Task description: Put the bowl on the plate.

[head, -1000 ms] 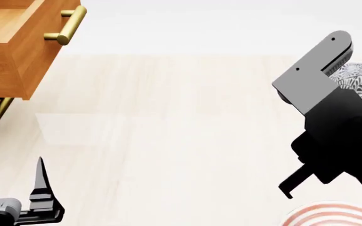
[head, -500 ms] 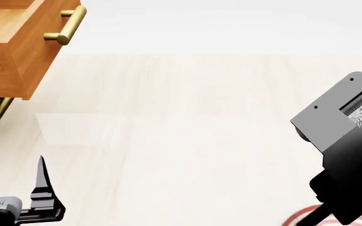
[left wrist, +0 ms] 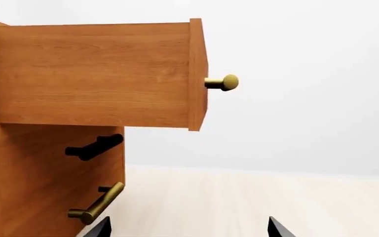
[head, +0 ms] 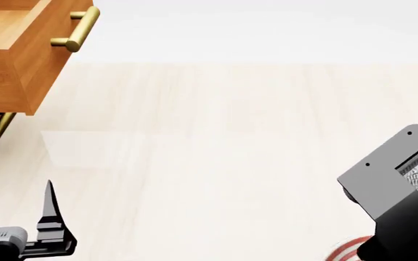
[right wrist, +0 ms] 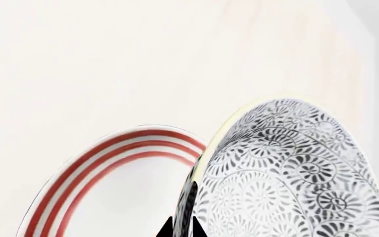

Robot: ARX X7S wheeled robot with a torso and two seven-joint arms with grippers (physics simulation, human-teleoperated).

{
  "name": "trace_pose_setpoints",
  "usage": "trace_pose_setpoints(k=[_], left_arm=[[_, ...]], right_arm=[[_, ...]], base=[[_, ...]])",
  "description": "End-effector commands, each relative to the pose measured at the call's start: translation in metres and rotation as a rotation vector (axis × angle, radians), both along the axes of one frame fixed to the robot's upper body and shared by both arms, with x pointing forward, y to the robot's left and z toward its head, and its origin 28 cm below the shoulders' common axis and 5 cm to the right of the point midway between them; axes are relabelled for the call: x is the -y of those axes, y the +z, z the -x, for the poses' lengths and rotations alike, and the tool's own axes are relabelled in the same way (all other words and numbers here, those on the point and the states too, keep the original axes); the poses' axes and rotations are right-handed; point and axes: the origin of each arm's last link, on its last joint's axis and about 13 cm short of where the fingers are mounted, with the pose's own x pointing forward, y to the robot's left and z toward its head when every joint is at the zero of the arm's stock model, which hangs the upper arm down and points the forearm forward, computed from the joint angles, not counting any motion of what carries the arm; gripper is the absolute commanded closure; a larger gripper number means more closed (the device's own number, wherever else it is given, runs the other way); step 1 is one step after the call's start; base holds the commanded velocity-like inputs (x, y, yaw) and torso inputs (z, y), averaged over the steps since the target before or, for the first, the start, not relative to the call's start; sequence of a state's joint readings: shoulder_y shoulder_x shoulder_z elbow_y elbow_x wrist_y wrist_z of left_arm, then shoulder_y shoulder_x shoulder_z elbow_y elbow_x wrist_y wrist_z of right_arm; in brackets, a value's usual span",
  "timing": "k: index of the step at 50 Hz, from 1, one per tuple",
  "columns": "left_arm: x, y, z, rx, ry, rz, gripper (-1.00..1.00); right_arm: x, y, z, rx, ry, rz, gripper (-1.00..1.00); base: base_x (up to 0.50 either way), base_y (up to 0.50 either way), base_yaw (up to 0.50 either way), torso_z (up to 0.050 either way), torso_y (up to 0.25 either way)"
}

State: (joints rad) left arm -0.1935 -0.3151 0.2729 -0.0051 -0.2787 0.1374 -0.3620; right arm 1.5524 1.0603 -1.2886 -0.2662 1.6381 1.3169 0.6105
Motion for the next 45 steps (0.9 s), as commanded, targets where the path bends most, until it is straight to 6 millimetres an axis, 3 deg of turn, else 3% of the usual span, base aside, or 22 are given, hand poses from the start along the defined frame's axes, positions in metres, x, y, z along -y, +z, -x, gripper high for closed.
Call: trace_pose_setpoints(k=[1, 22, 45], left_arm=[[0.0, 0.0, 0.0, 0.0, 0.0, 0.0, -1.0], [0.001, -0.001, 0.0, 0.002, -0.007, -0.001, -1.0], [0.001, 0.001, 0.002, 0.003, -0.007, 0.0, -1.0]], right_arm=[[0.002, -0.006, 0.011, 0.021, -0.014, 0.003, 1.0], [0.011, -0.008, 0.029, 0.022, -0.077, -0.006, 1.0], [0.006, -0.022, 0.031, 0.011, -0.054, -0.037, 1.0]], base=[[0.0, 0.0, 0.0, 0.0, 0.0], [0.0, 0.0, 0.0, 0.0, 0.0], [0.0, 0.0, 0.0, 0.0, 0.0]])
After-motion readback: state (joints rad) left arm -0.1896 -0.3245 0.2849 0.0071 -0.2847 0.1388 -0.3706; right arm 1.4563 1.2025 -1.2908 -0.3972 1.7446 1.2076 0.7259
